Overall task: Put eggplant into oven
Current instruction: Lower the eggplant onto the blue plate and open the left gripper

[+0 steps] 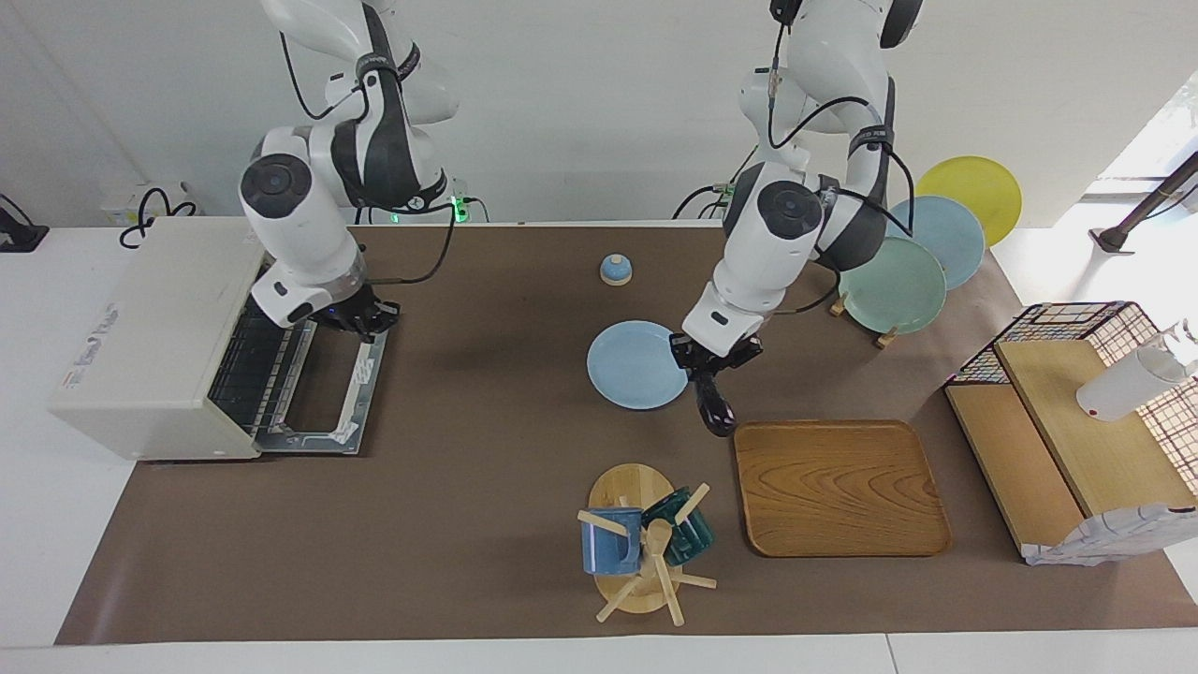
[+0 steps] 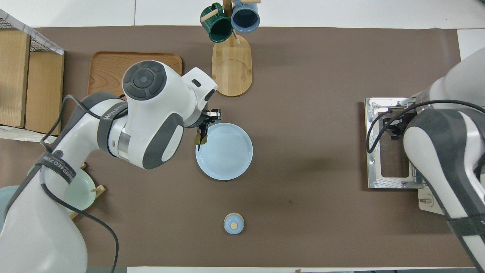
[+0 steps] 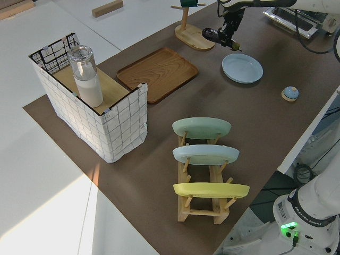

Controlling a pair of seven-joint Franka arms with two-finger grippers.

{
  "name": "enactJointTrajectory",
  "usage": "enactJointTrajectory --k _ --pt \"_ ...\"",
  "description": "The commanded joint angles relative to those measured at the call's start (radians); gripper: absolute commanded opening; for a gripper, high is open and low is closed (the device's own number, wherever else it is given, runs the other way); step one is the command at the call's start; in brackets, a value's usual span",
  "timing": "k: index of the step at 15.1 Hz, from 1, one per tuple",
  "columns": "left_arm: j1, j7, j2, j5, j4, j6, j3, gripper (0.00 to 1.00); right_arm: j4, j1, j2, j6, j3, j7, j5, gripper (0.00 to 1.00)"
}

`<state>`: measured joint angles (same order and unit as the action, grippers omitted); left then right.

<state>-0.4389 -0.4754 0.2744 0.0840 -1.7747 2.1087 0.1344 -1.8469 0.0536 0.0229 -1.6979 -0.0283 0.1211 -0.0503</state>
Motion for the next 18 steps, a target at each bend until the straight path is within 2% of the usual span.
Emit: enactJointTrajectory --k 1,3,5,6,10,11,12,17,18 --pt "-0.044 -0.017 -0.072 0.020 -0.149 0.094 -0.016 0.00 -0.003 -0.023 -0.083 0.067 0.002 -0.067 0.021 0.00" --pt "-0.073 -0.019 -0.081 0.020 -0.230 0.163 -0.016 0.00 -0.003 -0.031 -0.097 0.098 0.001 -0.086 0.021 0.16" --pt "-0.095 -0.020 -0.081 0.020 -0.307 0.249 -0.016 0.00 -0.002 -0.032 -0.101 0.099 0.001 -0.090 0.021 0.40" --pt "-0.098 -0.019 -0.078 0.020 -0.318 0.258 -0.015 0.00 0.000 -0.029 -0.101 0.101 0.002 -0.092 0.020 0.66" --pt "-0.123 -0.025 -0.080 0.033 -0.336 0.258 -0.016 0.00 0.003 -0.029 -0.101 0.109 0.005 -0.109 0.020 0.70" --pt "-0.129 -0.037 -0.080 0.033 -0.336 0.260 -0.015 0.00 0.003 -0.032 -0.101 0.107 0.004 -0.129 0.021 0.73" --pt "-0.139 -0.041 -0.078 0.033 -0.336 0.261 -0.016 0.00 0.003 -0.032 -0.101 0.107 0.004 -0.138 0.021 0.79" --pt "-0.146 -0.038 -0.069 0.033 -0.336 0.263 -0.016 0.00 0.003 -0.032 -0.101 0.109 0.004 -0.139 0.023 0.82" --pt "-0.144 -0.038 -0.069 0.033 -0.335 0.261 -0.016 0.25 0.003 -0.031 -0.101 0.107 0.004 -0.139 0.023 0.82"
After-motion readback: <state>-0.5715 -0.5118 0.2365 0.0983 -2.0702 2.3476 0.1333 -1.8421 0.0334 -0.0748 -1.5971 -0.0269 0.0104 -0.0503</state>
